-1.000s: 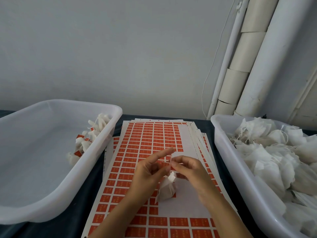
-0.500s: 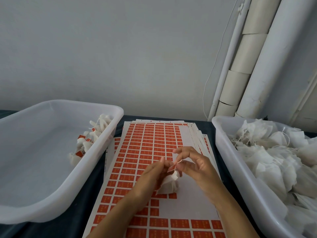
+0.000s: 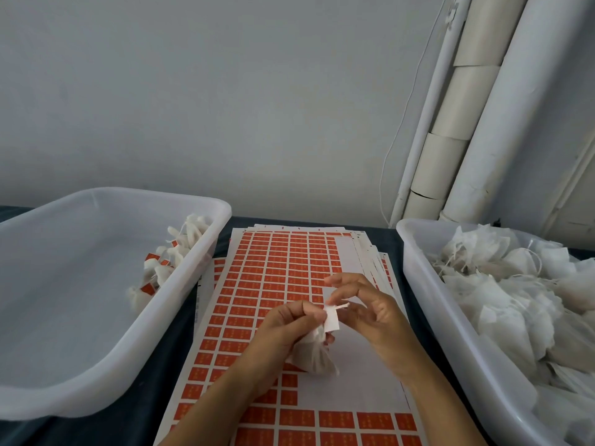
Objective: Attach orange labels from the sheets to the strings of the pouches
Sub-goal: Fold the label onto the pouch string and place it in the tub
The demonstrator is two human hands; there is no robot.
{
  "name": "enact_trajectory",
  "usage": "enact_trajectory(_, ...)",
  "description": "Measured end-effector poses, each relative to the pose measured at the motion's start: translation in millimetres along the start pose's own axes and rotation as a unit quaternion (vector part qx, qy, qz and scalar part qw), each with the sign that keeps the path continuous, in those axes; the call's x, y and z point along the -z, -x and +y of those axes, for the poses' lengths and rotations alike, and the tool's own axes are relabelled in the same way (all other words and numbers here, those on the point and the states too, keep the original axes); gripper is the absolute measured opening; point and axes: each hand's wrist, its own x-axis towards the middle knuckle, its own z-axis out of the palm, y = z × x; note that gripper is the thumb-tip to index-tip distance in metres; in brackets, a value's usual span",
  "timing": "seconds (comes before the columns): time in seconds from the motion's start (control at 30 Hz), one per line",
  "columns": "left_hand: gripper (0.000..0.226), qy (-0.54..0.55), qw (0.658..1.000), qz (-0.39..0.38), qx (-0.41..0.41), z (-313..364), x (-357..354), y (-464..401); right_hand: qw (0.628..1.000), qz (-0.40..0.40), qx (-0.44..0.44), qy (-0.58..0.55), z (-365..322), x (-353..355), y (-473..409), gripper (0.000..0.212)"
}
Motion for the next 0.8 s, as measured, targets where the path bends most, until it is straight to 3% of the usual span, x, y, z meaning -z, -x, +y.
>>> enact_trajectory(0.1, 0.017, -0.007, 0.998, 0.055, -0.014, 0.2, -0.2, 1.1, 0.999, 0.015, -0.004, 0.045, 5.8, -0.7, 0.0, 0.035)
enact_trajectory(0.3, 0.016, -0.022, 0.993, 0.112, -0.017, 0.4, -3.9, 1.3, 0.986, 0.049, 0.075, 0.139, 8.4, 0.1, 0.7, 0.017)
enact_trajectory(0.43, 0.019, -0.031, 0.992, 0.118, -0.016, -0.4, -3.8, -1.0, 0.980, 0.065, 0.082, 0.169, 9.3, -0.6, 0.6, 0.007)
enact_trajectory(0.8, 0.019, -0.040, 0.995, 0.096, 0.003, -1.1, -2.4, -1.4, 0.979, 0.040, 0.091, 0.177, 10.5, 0.5, 1.4, 0.010)
